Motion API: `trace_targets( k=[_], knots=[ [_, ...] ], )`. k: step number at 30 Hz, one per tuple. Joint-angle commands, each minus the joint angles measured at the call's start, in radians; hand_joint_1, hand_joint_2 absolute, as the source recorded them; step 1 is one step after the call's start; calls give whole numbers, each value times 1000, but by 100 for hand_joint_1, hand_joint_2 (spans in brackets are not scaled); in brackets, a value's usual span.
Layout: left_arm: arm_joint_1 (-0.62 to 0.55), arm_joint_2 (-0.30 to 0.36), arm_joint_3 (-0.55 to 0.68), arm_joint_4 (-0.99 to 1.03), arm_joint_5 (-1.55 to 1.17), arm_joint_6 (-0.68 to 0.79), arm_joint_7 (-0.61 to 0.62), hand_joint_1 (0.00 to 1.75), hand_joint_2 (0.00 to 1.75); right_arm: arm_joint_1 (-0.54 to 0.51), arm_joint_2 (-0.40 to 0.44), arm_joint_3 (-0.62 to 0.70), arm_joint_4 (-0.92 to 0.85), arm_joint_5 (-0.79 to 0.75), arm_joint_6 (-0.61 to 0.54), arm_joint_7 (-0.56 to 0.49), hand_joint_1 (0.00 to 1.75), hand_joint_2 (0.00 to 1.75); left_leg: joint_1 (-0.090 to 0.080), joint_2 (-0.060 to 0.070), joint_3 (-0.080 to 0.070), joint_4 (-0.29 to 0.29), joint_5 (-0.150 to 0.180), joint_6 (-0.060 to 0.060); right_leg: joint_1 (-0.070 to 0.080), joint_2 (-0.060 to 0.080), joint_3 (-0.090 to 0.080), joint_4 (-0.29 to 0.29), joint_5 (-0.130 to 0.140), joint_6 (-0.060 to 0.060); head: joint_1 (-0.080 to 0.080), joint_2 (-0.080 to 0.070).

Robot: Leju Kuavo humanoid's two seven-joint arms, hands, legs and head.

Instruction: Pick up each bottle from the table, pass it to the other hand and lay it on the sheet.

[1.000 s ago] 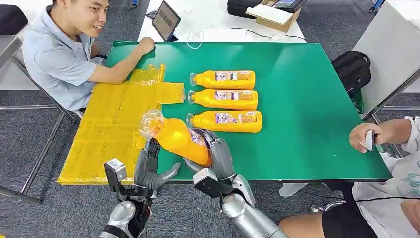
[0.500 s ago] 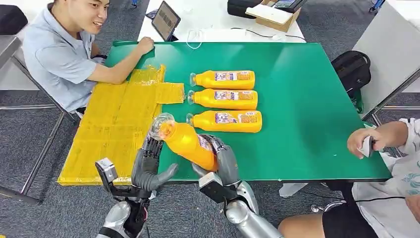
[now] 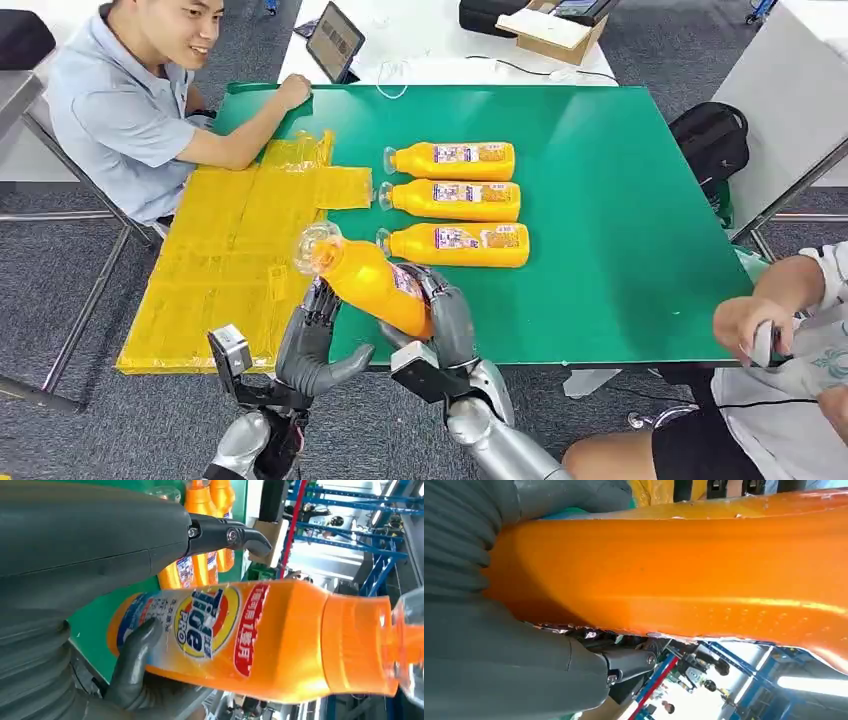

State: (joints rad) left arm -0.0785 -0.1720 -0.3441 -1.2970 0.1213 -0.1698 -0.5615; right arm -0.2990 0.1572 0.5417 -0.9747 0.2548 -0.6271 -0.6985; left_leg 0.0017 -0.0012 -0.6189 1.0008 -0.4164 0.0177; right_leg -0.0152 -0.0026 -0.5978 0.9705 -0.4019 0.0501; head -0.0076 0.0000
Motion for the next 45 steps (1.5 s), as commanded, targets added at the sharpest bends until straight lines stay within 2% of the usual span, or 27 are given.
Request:
trace_targets(
  k=[1,4,11,16,24,43,44,45],
  knots=[
    [-30,29,-56,40,10,-23,23,0,175,-112,41,10,161,41,-52,0,175,175,0,1,2,0,-1,-1,0,1,1,0,0,-1,0,0],
    [-54,19,-59,75,31,-17,54,0,175,-131,69,21,199,104,-71,0,175,175,0,2,3,0,-1,-1,0,2,3,0,-1,-2,0,0],
    [-85,-6,-34,85,125,7,70,0,175,-105,108,122,256,153,-71,0,175,175,1,0,3,-1,0,-1,1,0,2,-1,0,-1,0,0],
    [-114,-8,-58,118,156,16,99,0,175,-86,130,139,262,231,-71,0,175,175,1,0,5,-1,-1,-1,1,0,4,0,-2,-2,0,0],
    [-123,-19,-43,106,177,65,53,0,175,-91,141,245,324,171,-71,0,175,175,1,-1,4,0,-1,-1,1,-1,4,0,-2,-2,0,0],
    [-120,-18,-50,99,169,74,48,0,175,-95,142,258,337,171,-71,0,173,175,1,-1,4,-1,-1,-1,1,-2,3,0,-2,-2,0,0],
    [-119,-18,-51,104,175,72,48,3,175,-96,143,276,342,155,-71,0,138,175,1,-1,3,-1,0,-1,1,-2,3,0,-1,-2,0,0],
    [-117,-17,-52,107,188,60,46,162,175,-95,138,292,330,126,-66,0,0,175,1,-1,5,-1,-1,-1,1,-2,5,-1,-2,-2,0,0]
  ],
)
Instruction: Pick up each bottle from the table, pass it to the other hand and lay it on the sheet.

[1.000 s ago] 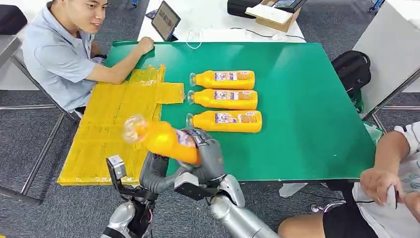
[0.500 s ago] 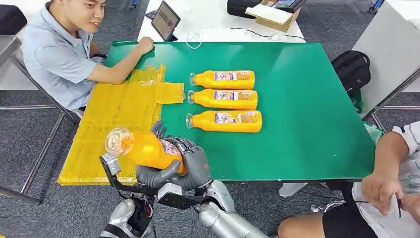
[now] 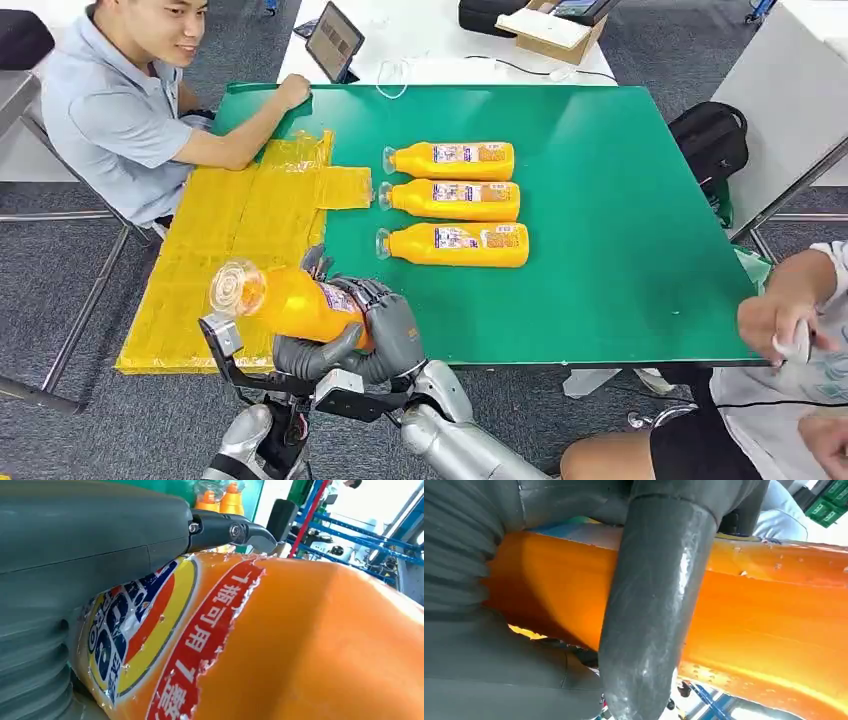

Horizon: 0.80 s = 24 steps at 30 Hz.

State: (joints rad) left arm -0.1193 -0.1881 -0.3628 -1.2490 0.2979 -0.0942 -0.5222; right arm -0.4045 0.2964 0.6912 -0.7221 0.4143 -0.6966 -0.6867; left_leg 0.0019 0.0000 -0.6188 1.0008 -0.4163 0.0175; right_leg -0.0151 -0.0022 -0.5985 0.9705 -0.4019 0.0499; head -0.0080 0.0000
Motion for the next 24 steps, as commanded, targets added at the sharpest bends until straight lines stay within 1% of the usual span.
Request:
trace_targets(
  k=[1,3,4,5,6,7,11,12,14,15,16,17,18,19,21,22,23,24],
  knots=[
    [-72,1,-35,59,23,-33,-1,175,175,14,-7,158,66,-67,12,-11,0,175,1,-3,4,-1,-1,-1,1,-3,5,-1,-2,-2,0,0],
    [-58,7,-36,49,42,-63,-16,175,175,16,-18,175,56,-100,1,-11,0,175,1,-3,6,-1,-2,-1,1,-3,7,-1,-3,-2,0,0],
    [-54,10,-33,45,55,-79,-14,175,175,17,-29,179,40,-108,-2,-11,0,0,1,-2,5,-1,-2,-1,1,-2,6,-1,-2,-2,0,0],
    [-51,11,-29,42,68,-91,-10,175,175,23,-36,161,19,-95,-2,-11,0,0,0,-2,3,-1,-1,-1,1,-2,3,-1,-1,-1,0,0],
    [-45,13,-19,39,85,-104,2,175,175,39,-46,128,-16,-60,-2,-11,0,0,1,-3,6,0,-2,-1,1,-3,6,-1,-3,-2,0,0],
    [-39,15,-10,36,97,-108,11,175,175,55,-54,96,-43,-18,-2,-11,0,0,1,-3,4,-1,-1,-1,1,-3,5,-1,-2,-2,0,0],
    [-15,14,56,39,175,-110,62,175,175,129,-105,22,-176,31,-2,-11,0,0,1,-4,4,-1,-1,-1,1,-4,5,-2,-2,-1,0,0],
    [-12,12,98,47,214,-94,92,175,175,176,-125,-23,-258,75,-2,-11,0,0,1,-4,6,-1,-2,-1,1,-5,7,-2,-3,-2,0,0],
    [-21,8,138,59,247,-67,123,175,175,207,-137,-62,-311,102,-2,-11,0,0,1,-3,2,-1,-1,0,1,-3,3,-1,-2,-1,0,0],
    [-19,6,177,62,262,-20,132,175,175,251,-135,-131,-364,159,-2,-11,0,0,1,-4,4,-1,-1,-1,1,-4,6,-1,-3,-2,-1,0],
    [-15,14,202,61,280,-17,141,175,175,280,-144,-161,-402,192,-2,-11,0,0,0,-3,2,-1,-1,0,0,-3,3,-1,-1,-1,0,0],
    [-13,21,218,60,287,-16,143,175,175,295,-153,-175,-424,200,-2,-11,0,0,1,-5,4,-1,-2,-1,1,-5,6,-1,-3,-2,1,0],
    [-12,25,230,58,287,-14,144,175,175,303,-159,-192,-438,204,-2,-11,0,0,0,-3,3,-2,-1,-1,0,-3,4,-1,-2,-1,0,0],
    [-14,26,240,59,287,-14,147,175,175,305,-161,-202,-447,194,-2,-11,0,0,0,-3,5,-2,-2,-1,0,-3,6,-1,-3,-2,0,0],
    [-26,23,248,63,287,-32,161,175,175,293,-149,-258,-443,227,-2,-11,0,0,0,-3,2,-1,-1,-1,0,-3,3,-1,-1,-1,0,0],
    [-31,21,248,62,284,-33,163,175,175,288,-145,-271,-447,228,-2,-11,0,0,0,-2,1,-1,-1,-1,0,-2,1,0,-1,-1,0,0],
    [-36,21,245,62,281,-34,164,175,175,285,-143,-275,-453,225,-2,-11,0,0,0,-3,4,0,-2,-1,1,-2,4,0,-2,-2,0,0],
    [-38,23,242,62,276,-33,164,175,175,284,-142,-276,-456,226,-2,-11,0,0,0,-2,1,0,-1,-1,0,-2,2,0,-1,-1,0,0]
  ],
)
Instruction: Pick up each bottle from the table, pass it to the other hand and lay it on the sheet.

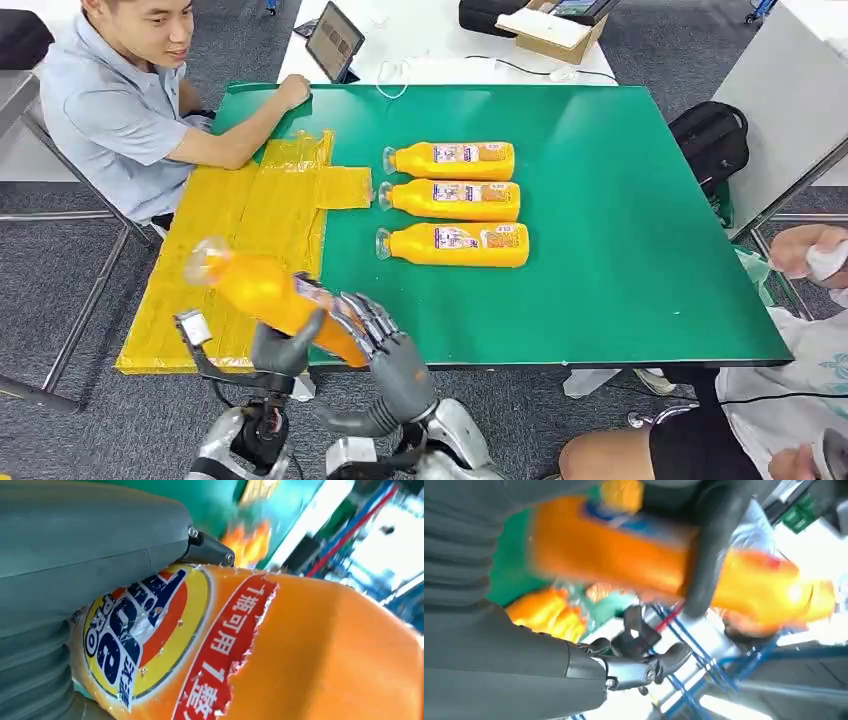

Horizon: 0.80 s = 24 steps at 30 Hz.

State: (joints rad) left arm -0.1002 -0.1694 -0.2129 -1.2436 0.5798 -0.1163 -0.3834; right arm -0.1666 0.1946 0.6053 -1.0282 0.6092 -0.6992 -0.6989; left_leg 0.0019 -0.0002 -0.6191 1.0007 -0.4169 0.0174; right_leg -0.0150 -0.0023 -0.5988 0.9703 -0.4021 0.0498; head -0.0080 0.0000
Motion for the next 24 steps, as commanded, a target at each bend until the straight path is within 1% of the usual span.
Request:
trace_targets(
  k=[1,3,4,5,6,8,9,10,11,12,13,14,15,16,17,18,19,21,22,23,24],
  knots=[
    [-75,12,82,65,-59,28,6,175,175,50,-35,-194,-184,52,1,1,0,0,1,-3,4,0,-1,-1,1,-3,5,0,-2,-2,0,0],
    [-137,51,42,126,-273,210,-59,175,175,68,-16,-211,-264,114,1,1,0,0,0,-2,2,1,-1,0,0,-2,2,1,-1,-1,0,0],
    [-186,71,16,182,-454,366,-104,175,175,79,-12,-207,-326,141,1,1,0,0,0,-2,1,0,0,0,0,-2,2,1,-1,-1,0,0],
    [-230,83,14,228,-531,409,-117,175,175,83,-11,-199,-377,155,1,1,0,0,1,-3,3,1,0,-1,1,-3,4,1,-2,-2,0,0],
    [-295,107,-7,301,-652,457,-117,175,175,81,-11,-188,-435,155,1,1,0,0,0,-5,1,1,1,-1,0,-5,2,2,-2,-2,0,0],
    [-415,125,-30,436,-862,552,-86,175,175,85,1,-198,-550,175,1,1,0,0,0,-7,1,2,1,-2,0,-7,2,3,-2,-2,0,0],
    [-456,125,-33,482,-915,551,-69,175,175,87,5,-203,-578,184,1,1,0,0,1,-6,0,2,1,-2,1,-5,1,3,-1,-2,0,0],
    [-512,138,-82,548,-1032,557,-33,175,175,90,7,-205,-629,189,1,1,0,0,0,-5,-1,1,2,-1,0,-5,0,2,0,-1,0,0],
    [-555,138,-98,599,-1084,535,7,175,175,93,11,-210,-647,188,1,1,0,0,1,-9,0,2,2,-2,1,-8,1,4,-2,-2,0,0],
    [-613,137,-122,672,-1160,506,41,175,175,97,5,-209,-640,164,1,1,0,0,0,-10,0,3,3,-2,0,-10,2,4,-2,-2,0,0],
    [-645,136,-128,710,-1179,476,64,175,175,100,0,-212,-623,161,1,1,0,0,0,-9,0,2,4,-2,0,-8,1,3,-1,-1,0,0],
    [-656,134,-121,727,-1190,465,66,175,175,93,-27,-206,-624,143,1,10,0,0,1,-9,2,2,3,-2,1,-9,4,3,-2,-2,0,0],
    [-680,139,-139,745,-1231,415,98,175,175,88,-7,-215,-576,153,1,1,0,0,1,-8,2,1,4,-2,1,-8,4,2,-1,-1,0,0],
    [-680,139,-139,745,-1231,415,98,175,175,88,-7,-215,-576,153,1,1,0,0,1,-6,2,1,3,-2,1,-6,3,1,0,-1,0,0],
    [-720,141,-151,803,-1280,393,120,175,175,101,-16,-208,-548,143,1,1,0,0,1,-6,4,1,2,-2,1,-5,5,2,-1,-2,0,0],
    [-736,146,-177,829,-1290,385,139,175,175,97,-26,-206,-524,123,1,1,0,0,1,-4,4,1,2,-2,1,-3,5,1,2,-4,0,0],
    [-758,150,-203,862,-1332,351,163,175,175,97,-29,-208,-494,112,1,1,0,0,1,-4,3,1,3,-2,1,-4,4,1,2,-4,0,0],
    [-758,150,-203,862,-1332,351,163,175,175,97,-29,-208,-494,112,1,1,0,0,1,-3,4,0,2,-2,1,-4,5,1,1,-4,0,0],
    [-787,162,-260,902,-1401,307,218,175,175,98,-38,-208,-452,103,1,1,0,0,1,-3,4,0,3,-2,1,-4,4,1,2,-4,0,0],
    [-801,164,-251,918,-1484,261,248,175,175,97,-39,-206,-427,81,1,1,0,0,1,-2,3,0,3,-2,1,-3,3,1,2,-4,0,0],
    [-811,167,-264,933,-1507,239,263,175,175,90,-45,-206,-410,67,1,1,0,0,2,-2,4,1,2,-2,2,-3,5,1,1,-4,0,0]
  ],
)
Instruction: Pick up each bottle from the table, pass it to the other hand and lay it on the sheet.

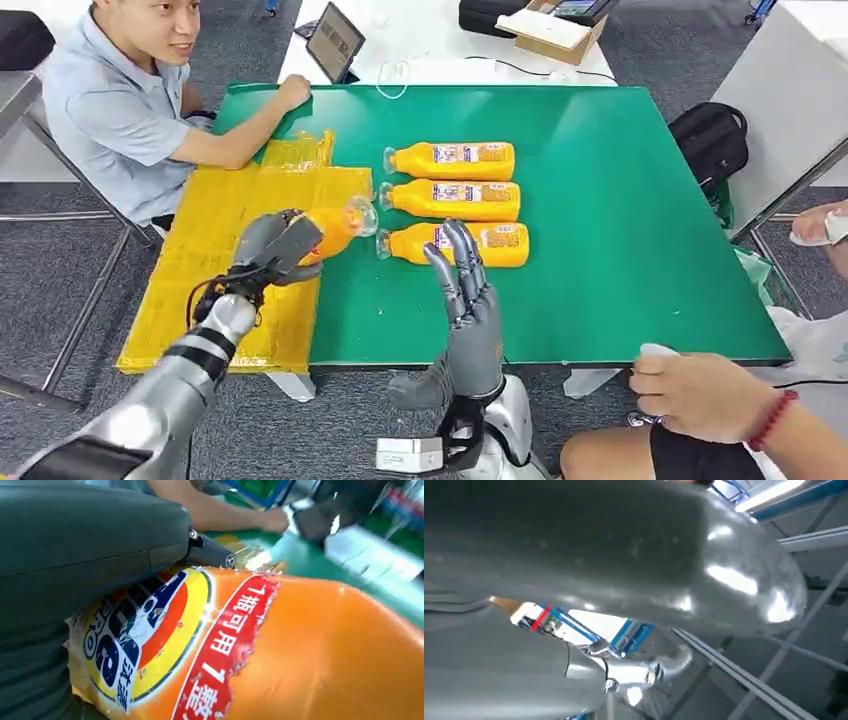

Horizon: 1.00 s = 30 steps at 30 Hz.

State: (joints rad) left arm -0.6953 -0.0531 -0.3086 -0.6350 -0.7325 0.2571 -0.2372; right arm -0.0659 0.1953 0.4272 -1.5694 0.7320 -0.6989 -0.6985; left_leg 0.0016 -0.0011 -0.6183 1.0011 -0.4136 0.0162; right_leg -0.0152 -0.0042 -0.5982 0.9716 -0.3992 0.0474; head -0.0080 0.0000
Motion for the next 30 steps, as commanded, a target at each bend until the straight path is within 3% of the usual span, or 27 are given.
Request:
trace_targets(
  k=[1,5,7,8,10,11,12,13,15,16,17,25,30],
  knots=[
    [-219,59,-187,324,-215,-167,148,175,175,-10,-46,-34,148,-59,1,0,0,0,2,0,3,0,-1,-1,2,0,3,-1,-1,-1,0,0],
    [-250,82,-254,385,-328,-249,291,169,175,-20,-44,-55,209,-88,1,0,0,0,2,1,5,0,-2,-1,2,2,5,-1,-1,-2,0,0],
    [-249,88,-252,390,-329,-258,292,171,175,-26,-45,-55,221,-100,1,0,0,0,2,1,4,0,-2,-1,2,2,4,-1,-1,-2,0,0],
    [-246,89,-238,394,-321,-263,307,159,175,-28,-45,-56,234,-105,1,0,0,0,2,1,5,0,-2,-1,3,2,5,0,-1,-2,0,0],
    [-240,90,-236,395,-321,-267,308,166,175,-30,-44,-56,245,-107,1,0,0,0,2,2,4,0,-2,-1,2,2,4,0,-1,-2,0,0],
    [-236,89,-231,396,-318,-274,309,155,175,-31,-44,-55,253,-115,1,0,0,0,2,2,5,0,-2,-1,2,2,4,0,-2,-2,0,0],
    [-228,88,-219,393,-307,-275,303,140,175,-32,-45,-53,263,-123,1,0,0,0,2,3,6,0,-3,-1,2,3,5,0,-2,-3,0,0],
    [-222,86,-215,393,-304,-274,300,70,175,-32,-45,-52,266,-126,1,0,0,0,2,1,4,-1,-1,-1,2,1,4,-1,-1,-2,0,0],
    [-212,81,-212,395,-299,-299,281,58,175,-36,-48,-48,284,-137,1,0,0,0,2,0,3,-1,-1,-1,2,1,4,-1,-1,-2,0,0],
    [-209,79,-211,395,-299,-300,280,12,175,-37,-48,-47,286,-138,1,0,0,0,2,1,5,0,-2,-1,2,1,6,0,-2,-2,0,0],
    [-206,76,-207,395,-293,-321,258,5,175,-41,-49,-47,294,-141,1,0,0,0,2,1,3,-1,-1,-1,2,1,3,-1,-1,-1,0,0],
    [-195,76,-119,388,-193,-406,143,0,175,-55,-57,-29,319,-167,1,0,0,0,1,0,2,-1,-1,-1,1,1,3,-1,0,-1,0,0],
    [-187,92,-14,367,-66,-482,-27,0,175,-74,-78,14,353,-211,1,0,0,0,1,2,6,-1,-2,-1,2,3,7,0,-1,-2,0,0]
  ],
)
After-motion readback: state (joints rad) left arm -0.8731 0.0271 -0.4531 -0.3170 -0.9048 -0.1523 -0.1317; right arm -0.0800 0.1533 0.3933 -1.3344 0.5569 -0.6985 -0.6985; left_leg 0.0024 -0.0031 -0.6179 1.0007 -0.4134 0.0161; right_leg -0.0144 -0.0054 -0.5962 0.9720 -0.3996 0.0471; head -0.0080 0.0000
